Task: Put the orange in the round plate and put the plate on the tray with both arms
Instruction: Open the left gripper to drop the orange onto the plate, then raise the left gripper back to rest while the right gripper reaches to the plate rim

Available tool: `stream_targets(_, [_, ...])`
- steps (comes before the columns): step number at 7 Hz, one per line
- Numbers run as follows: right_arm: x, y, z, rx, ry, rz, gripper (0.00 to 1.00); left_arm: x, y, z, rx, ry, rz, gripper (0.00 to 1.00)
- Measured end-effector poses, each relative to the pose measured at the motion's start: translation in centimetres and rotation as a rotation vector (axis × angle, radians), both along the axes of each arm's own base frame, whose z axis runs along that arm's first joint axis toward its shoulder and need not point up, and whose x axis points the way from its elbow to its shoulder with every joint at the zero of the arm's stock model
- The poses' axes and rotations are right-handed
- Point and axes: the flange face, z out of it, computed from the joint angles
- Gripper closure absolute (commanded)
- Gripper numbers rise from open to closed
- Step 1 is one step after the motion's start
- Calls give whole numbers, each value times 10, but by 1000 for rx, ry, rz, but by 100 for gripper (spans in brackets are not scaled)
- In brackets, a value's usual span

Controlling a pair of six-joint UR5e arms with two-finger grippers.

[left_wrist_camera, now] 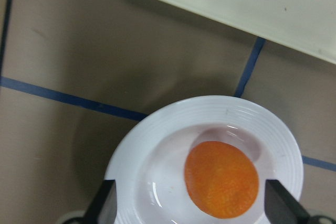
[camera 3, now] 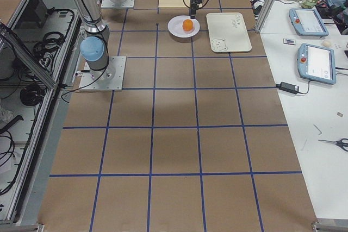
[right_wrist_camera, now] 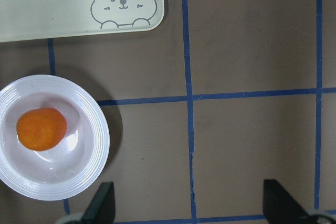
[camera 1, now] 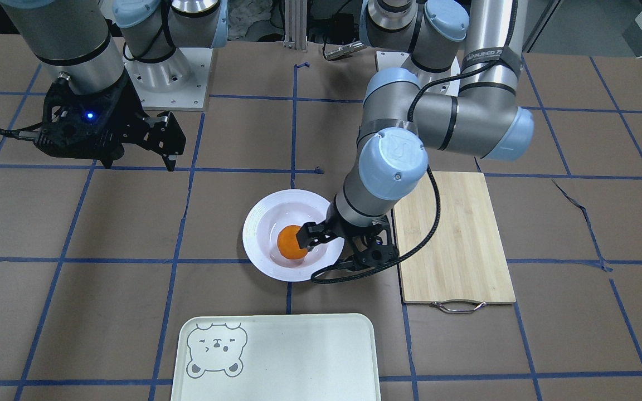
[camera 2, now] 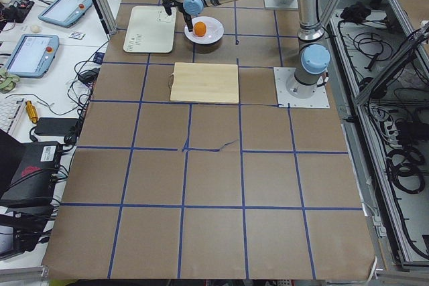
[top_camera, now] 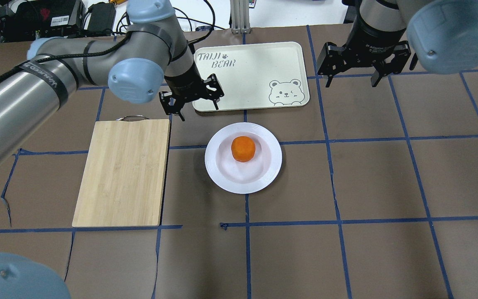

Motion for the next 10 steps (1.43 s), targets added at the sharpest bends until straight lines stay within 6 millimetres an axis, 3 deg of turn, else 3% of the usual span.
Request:
stream_targets(2, [7,-21,-33,-9,-75,3,0,75,-8,53,-21,-43,-6,0])
stream_targets(3, [16,-25,-60,6,-161,7,0,101,2,79,-19,-68,11,0])
stream_targets(4, [23,-27,-100,18,-229,10,0,116,19,107,-23,-102,24,0])
stream_targets(6, [31,-19,-184,15,-323,18,0,135,39,137,-45,-124,54,0])
stream_targets(7, [34,-12,-215,22,-354,20,0,138,48,149,-56,-124,60,0])
stream_targets(9, [41,-2,-254,67,-411,18,0,143,61,166,-61,-128,73,0])
stream_targets(10, [46,1,-265,85,-437,16,0,144,65,174,-73,-129,76,0])
